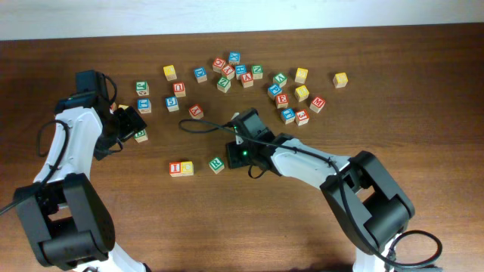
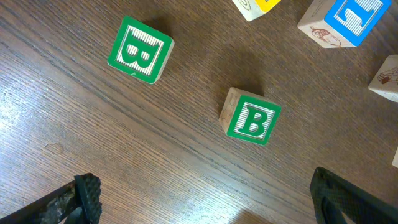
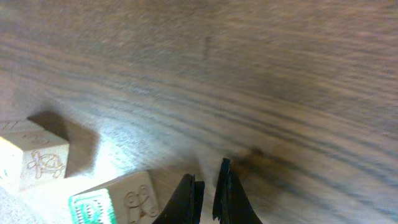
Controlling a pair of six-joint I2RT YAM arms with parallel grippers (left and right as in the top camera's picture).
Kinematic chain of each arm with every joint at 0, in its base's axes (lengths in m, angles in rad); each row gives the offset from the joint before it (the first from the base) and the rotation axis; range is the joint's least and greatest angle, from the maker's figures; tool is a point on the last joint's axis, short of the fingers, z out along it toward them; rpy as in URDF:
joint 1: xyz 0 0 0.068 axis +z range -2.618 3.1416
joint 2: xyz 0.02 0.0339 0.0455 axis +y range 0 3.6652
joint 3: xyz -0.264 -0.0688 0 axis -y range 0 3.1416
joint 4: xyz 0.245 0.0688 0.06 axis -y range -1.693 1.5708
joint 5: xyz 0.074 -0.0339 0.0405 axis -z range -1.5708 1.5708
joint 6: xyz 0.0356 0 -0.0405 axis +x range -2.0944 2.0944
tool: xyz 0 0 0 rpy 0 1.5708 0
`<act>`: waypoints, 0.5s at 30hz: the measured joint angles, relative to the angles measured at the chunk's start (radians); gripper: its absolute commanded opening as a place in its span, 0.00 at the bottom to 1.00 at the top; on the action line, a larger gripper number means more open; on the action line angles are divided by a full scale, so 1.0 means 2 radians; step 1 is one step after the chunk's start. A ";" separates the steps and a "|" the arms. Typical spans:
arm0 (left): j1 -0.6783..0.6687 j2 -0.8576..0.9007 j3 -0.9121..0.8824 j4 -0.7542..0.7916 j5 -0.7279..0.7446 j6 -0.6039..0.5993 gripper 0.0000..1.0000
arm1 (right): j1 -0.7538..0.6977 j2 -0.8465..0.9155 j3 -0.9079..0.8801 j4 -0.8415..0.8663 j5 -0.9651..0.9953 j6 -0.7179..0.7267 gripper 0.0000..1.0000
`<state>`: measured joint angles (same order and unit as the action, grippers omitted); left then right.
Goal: Spell out ICRA
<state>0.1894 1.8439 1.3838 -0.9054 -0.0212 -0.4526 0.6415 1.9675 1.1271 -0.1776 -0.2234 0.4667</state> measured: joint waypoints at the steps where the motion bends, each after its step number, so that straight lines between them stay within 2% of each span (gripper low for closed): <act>1: 0.000 0.000 0.000 0.000 0.000 0.000 0.99 | 0.004 0.000 0.000 0.000 0.000 0.000 0.04; 15: 0.000 0.000 0.000 0.000 0.000 0.000 0.99 | 0.014 0.002 -0.001 0.003 -0.020 0.000 0.04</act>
<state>0.1894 1.8439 1.3838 -0.9054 -0.0212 -0.4522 0.6704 1.9705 1.1252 -0.1707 -0.2638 0.4667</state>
